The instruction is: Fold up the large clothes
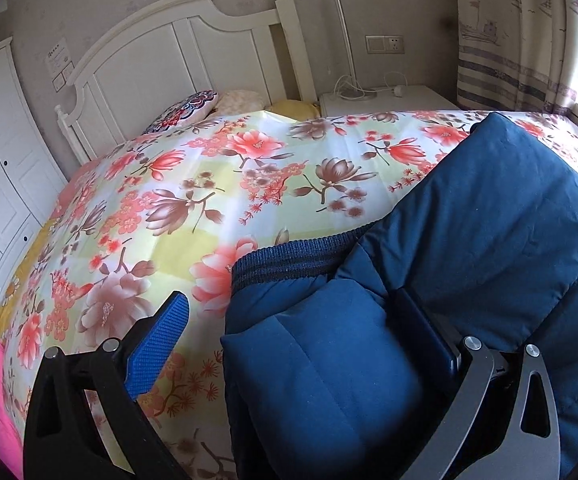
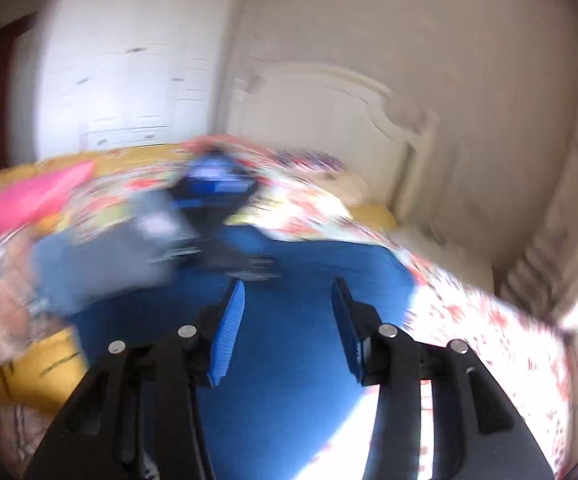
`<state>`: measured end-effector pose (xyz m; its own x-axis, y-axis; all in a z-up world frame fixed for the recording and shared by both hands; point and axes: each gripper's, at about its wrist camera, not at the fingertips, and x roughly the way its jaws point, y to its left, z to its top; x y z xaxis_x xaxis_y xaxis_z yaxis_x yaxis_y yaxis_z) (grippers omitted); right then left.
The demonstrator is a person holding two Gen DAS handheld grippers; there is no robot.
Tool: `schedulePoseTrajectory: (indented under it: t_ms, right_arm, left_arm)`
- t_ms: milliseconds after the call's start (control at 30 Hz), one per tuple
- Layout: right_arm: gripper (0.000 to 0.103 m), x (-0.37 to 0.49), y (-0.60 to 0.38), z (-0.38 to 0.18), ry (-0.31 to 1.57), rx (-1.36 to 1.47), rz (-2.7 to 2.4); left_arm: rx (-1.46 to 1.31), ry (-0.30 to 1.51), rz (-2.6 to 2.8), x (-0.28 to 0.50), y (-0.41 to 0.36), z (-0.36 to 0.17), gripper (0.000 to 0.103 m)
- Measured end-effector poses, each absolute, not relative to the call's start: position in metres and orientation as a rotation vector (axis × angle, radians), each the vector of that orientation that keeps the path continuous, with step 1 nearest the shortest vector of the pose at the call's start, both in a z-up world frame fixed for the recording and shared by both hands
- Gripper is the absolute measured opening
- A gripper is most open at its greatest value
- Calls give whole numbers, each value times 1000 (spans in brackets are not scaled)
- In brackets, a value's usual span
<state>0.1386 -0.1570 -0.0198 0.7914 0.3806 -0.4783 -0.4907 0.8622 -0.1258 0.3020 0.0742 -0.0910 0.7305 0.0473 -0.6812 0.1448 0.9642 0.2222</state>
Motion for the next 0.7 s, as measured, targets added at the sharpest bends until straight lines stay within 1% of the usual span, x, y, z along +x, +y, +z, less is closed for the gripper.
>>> schedulePoseTrajectory:
  t_ms: [33,67,167,233,300,333,367,500,567,633,667,700]
  right_arm:
    - [39,168,-167,-20,503,-206,457]
    - [31,193,-172,-22,539,-177,455]
    - [28,262,-175,-24,600,-105,469]
    - [28,307,-156,-46,670,-112,497]
    - [27,338,-133,-82,809,-192,523]
    - [27,349,-127,-90,864,-194,545]
    - [27,352,-125,-89,877,-189,556]
    - [26,347,-111,-73,874,-366,544]
    - [27,350,-122,-58,816,-310,518]
    - [28,360,-138,-68,770,-240,437]
    - [32,369,-142,-78,791,-220,407]
    - [34,381,-146,-102,870,-181,426]
  left_arm:
    - [266,750,-56,302,74,-90,99]
    - [263,746,-56,299,75,-89,99]
    - [253,743,-61,298,77,-89,99]
    - [246,742,-65,297,78,-89,99]
    - [238,738,-54,297,80,-90,99]
    - [227,738,-50,298,83,-90,99]
    - [220,745,-55,299,84,-91,99]
    - [205,745,-71,299,86,-91,99]
    - [202,741,-71,299,86,-91,99]
    - [189,740,-75,298,88,-92,99]
    - [185,740,-77,298,89,-92,99]
    - [183,742,-76,299,89,-93,99]
